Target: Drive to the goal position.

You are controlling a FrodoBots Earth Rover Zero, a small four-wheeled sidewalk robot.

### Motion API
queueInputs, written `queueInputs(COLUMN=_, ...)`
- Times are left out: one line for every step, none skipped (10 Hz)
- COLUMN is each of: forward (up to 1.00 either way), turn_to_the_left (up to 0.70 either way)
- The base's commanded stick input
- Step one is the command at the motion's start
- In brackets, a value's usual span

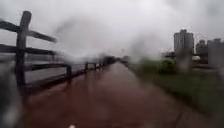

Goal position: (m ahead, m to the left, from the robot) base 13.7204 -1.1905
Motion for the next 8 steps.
queueInputs(forward=1.00, turn_to_the_left=0.00)
queueInputs(forward=1.00, turn_to_the_left=0.00)
queueInputs(forward=1.00, turn_to_the_left=0.00)
queueInputs(forward=1.00, turn_to_the_left=0.00)
queueInputs(forward=1.00, turn_to_the_left=0.00)
queueInputs(forward=1.00, turn_to_the_left=0.00)
queueInputs(forward=1.00, turn_to_the_left=0.00)
queueInputs(forward=1.00, turn_to_the_left=0.00)
